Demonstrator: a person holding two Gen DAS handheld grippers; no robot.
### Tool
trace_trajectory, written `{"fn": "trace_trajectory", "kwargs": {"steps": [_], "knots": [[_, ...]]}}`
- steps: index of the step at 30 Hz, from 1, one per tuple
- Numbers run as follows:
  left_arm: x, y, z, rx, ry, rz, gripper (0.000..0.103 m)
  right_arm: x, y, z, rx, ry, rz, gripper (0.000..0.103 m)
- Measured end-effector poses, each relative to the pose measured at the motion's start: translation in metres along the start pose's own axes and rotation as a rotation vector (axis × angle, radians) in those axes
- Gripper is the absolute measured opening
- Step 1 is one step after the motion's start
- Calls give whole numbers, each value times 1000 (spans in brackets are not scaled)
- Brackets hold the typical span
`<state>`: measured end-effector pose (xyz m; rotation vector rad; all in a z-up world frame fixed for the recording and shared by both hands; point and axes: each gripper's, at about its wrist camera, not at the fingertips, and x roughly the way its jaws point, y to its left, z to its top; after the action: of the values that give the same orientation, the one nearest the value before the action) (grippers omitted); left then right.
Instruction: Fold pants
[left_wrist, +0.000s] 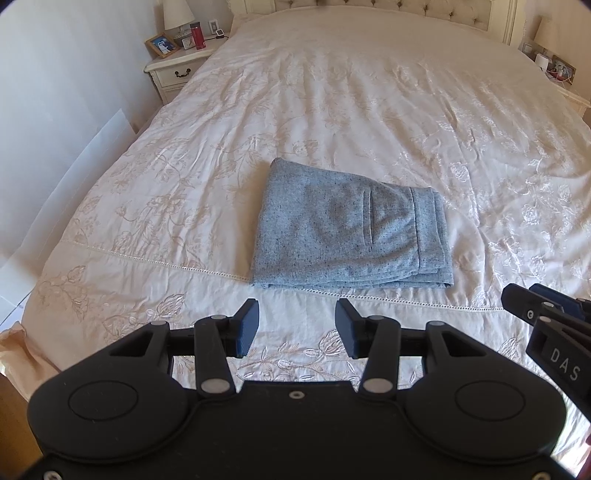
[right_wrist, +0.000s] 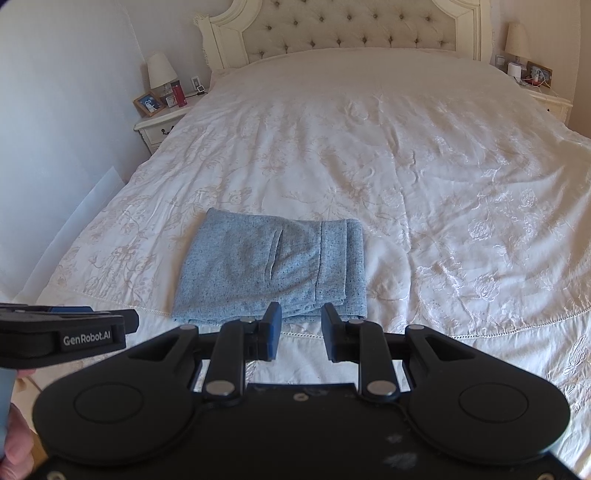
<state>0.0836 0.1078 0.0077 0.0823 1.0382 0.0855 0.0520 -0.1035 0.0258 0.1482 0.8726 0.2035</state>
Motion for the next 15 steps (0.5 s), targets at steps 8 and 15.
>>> {"fn": "trace_trajectory", "kwargs": {"steps": [8, 15], "knots": [[-9, -9, -5, -4, -13, 17, 54, -4, -5, 0, -20, -6, 16, 26], [-15, -15, -7, -12, -24, 26, 54, -9, -7, -1, -40, -13, 31, 26]]}}
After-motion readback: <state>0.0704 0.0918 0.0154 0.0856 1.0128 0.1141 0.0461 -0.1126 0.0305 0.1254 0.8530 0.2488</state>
